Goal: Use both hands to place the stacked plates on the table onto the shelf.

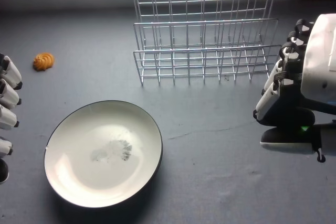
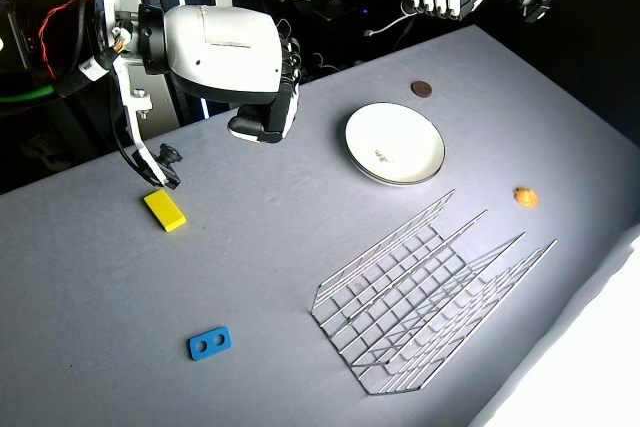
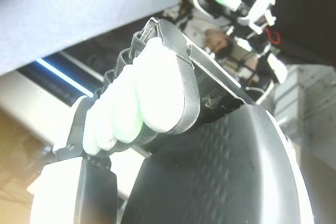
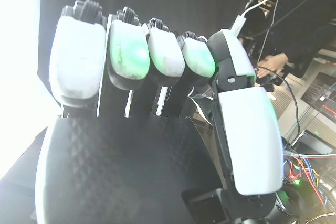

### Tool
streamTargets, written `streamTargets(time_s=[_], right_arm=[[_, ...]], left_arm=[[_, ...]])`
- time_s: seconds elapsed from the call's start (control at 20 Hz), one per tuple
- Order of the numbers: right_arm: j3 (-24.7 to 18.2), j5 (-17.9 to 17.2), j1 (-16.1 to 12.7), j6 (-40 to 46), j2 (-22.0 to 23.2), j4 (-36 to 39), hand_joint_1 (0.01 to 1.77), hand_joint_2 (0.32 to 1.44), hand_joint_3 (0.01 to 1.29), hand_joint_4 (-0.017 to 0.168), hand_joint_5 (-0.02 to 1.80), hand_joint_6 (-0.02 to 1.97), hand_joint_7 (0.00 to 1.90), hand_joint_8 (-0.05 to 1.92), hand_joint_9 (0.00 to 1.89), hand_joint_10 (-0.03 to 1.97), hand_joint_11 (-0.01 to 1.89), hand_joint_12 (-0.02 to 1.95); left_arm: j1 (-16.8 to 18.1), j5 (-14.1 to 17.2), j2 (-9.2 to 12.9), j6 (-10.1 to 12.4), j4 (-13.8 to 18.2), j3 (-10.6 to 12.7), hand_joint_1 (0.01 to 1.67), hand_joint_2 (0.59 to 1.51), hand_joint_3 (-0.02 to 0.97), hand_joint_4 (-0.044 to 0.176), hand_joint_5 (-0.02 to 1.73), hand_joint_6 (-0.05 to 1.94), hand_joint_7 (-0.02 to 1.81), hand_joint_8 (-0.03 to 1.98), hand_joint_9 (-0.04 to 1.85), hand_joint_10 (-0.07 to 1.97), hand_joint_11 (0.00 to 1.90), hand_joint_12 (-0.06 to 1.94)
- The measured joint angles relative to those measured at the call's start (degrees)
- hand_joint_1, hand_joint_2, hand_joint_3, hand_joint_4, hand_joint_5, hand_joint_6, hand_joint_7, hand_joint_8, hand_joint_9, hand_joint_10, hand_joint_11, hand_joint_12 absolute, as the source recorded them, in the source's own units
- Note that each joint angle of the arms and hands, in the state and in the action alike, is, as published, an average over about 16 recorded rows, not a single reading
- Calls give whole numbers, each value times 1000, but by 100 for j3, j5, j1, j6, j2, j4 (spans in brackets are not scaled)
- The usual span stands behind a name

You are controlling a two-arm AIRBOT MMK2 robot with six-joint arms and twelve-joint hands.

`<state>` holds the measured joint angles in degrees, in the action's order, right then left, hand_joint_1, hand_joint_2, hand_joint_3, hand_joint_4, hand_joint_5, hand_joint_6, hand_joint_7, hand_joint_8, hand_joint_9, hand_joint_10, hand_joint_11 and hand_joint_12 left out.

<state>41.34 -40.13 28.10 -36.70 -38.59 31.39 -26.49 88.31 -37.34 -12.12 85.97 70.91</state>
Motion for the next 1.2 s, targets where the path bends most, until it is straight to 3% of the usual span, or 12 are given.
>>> streamTargets(time_s=[0.4,0.6,0.75,1.0,1.2], right_arm=[[0,-11,16,-11,0,7,154,1194,29,22,353,561,379,523,395,537,477,471],[0,-111,40,-19,0,12,109,1160,26,-4,108,148,108,123,102,130,144,80],[0,-200,57,-22,1,16,292,1110,23,0,41,23,30,13,14,13,20,0],[0,-268,81,-21,2,18,650,1019,22,-2,32,18,22,12,16,10,21,-8],[0,-239,82,4,-3,12,942,948,22,-2,31,18,18,12,16,9,30,4]], left_arm=[[-9,32,0,-3,3,6,112,1193,32,22,386,438,397,432,426,440,470,450],[-35,61,1,2,-11,1,18,1172,17,-2,93,58,81,48,95,52,118,53],[-52,73,10,11,-19,-4,18,1173,17,1,36,8,22,-1,17,6,19,-4],[2,75,17,57,16,-7,19,1174,17,0,41,10,21,3,20,7,15,-12],[215,105,-21,172,254,13,20,1180,17,-1,38,16,22,11,20,7,15,-12]])
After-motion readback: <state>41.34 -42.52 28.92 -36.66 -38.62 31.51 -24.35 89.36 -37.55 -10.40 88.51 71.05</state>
